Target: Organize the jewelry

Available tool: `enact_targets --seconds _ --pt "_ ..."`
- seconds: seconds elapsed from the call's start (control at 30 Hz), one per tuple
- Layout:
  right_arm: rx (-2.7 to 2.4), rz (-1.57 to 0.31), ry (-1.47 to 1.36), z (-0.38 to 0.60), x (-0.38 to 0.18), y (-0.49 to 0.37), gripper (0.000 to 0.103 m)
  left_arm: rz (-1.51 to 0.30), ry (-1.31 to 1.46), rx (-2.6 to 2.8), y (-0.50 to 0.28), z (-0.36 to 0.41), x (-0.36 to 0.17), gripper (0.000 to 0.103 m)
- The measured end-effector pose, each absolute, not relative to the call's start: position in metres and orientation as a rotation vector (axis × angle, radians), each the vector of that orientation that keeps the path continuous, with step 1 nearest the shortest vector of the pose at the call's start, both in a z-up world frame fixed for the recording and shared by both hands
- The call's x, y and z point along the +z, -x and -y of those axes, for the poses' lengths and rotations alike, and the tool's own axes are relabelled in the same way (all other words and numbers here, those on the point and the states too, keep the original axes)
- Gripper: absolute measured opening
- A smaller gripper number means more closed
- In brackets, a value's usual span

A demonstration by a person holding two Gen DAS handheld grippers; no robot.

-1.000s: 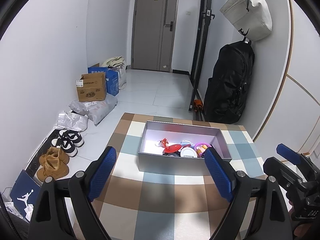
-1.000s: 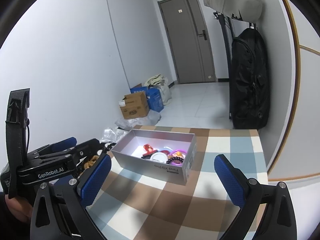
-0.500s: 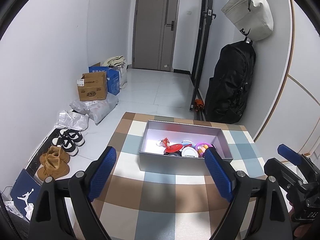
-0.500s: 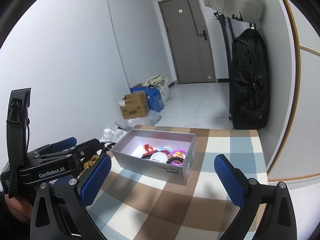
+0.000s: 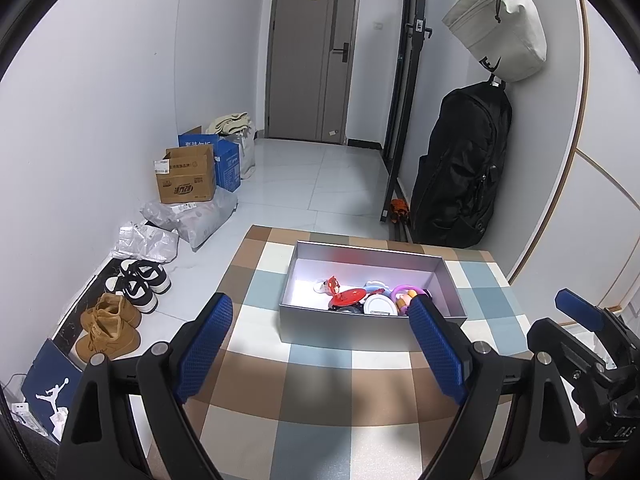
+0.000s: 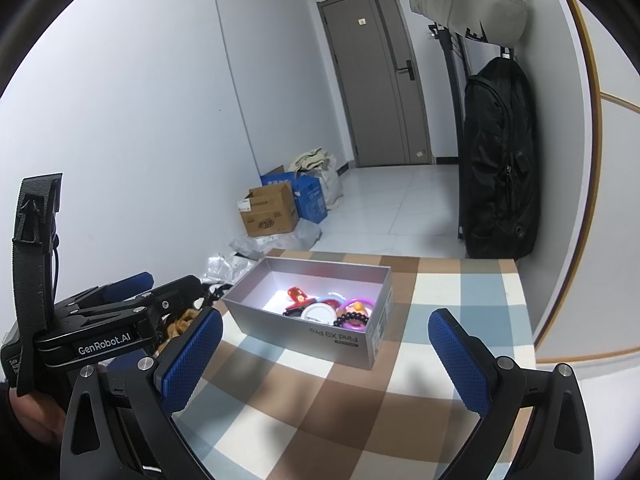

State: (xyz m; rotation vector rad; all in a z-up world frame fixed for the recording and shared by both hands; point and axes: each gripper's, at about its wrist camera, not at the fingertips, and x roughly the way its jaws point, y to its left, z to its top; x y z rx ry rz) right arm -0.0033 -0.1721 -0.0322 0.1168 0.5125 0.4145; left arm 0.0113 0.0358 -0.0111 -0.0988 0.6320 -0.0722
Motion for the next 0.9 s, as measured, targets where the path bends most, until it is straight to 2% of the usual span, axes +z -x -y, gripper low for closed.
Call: enact_targets --seconds 0.9 --pt "0.412 -0.537 -0.136 0.1735 -0.0356 -0.003 0.103 -0.617 0.082 -0.074 -0.0112 -0.0312 -0.0117 0.087"
